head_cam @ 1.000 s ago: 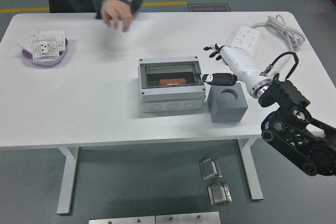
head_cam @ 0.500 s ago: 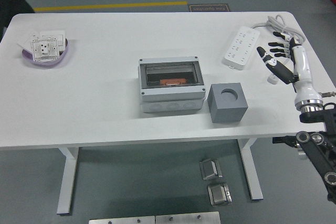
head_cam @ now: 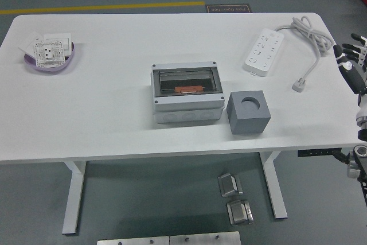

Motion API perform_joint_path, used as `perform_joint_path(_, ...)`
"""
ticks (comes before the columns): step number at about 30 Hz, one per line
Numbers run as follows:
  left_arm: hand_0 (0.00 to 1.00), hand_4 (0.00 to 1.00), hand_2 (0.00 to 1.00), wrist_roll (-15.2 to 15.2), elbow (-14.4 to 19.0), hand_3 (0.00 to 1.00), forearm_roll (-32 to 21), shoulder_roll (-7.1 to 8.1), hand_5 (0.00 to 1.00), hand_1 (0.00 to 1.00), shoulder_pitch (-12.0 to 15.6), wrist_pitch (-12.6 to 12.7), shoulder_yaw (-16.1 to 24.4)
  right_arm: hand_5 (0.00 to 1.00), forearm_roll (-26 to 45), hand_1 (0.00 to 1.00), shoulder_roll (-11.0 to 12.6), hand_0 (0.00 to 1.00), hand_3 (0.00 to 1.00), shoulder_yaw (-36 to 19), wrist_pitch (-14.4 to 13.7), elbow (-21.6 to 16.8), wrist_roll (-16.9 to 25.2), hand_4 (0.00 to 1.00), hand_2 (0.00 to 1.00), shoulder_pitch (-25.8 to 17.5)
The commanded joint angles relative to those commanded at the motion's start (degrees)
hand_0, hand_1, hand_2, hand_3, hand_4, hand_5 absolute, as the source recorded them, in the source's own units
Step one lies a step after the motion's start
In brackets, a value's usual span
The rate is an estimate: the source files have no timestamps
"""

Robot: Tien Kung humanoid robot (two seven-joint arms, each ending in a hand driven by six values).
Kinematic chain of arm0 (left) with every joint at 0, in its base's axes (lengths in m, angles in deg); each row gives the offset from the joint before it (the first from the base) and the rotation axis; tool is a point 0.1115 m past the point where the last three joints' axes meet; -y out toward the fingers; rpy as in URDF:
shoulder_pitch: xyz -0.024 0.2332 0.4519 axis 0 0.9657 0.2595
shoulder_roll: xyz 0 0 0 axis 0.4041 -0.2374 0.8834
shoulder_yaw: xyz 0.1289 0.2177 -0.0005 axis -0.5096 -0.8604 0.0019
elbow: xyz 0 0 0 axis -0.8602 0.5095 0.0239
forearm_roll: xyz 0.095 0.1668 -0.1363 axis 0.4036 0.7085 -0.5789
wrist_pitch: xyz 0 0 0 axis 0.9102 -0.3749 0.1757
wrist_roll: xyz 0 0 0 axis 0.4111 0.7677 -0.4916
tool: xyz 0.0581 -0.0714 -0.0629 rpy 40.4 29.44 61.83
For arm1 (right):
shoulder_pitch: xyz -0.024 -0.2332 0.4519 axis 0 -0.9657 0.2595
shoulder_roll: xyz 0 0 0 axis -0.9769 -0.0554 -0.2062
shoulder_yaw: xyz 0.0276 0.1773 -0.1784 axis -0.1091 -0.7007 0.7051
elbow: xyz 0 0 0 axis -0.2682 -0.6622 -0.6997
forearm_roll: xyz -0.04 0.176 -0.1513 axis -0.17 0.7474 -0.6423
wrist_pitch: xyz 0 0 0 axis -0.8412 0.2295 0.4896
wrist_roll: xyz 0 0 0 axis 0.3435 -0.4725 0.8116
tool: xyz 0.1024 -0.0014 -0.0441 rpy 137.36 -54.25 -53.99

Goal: Pick up the cylinder from the cube,place it in the box,flap close box

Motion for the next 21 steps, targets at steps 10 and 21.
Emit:
perform_joint_path(10,0.624,0.421,0.541,0.3,0.0,0.581,0.1,0.33,0.079,0.568,-0.4,0.2,0.7,0.596,-0.9,0.682,-0.4,0.715,0.777,-0.1,-0.2,0.2,-0.5,0.937,0.703,-0.2)
perform_joint_path(21,0.625,0.424,0.542,0.7,0.0,0.581,-2.1,0.96,0.078,0.569,-0.5,0.3,-1.5,0.590,-1.7,0.676,-0.5,0.709,0.770,0.3,-0.2,0.9,-0.8,0.930,0.697,-0.1)
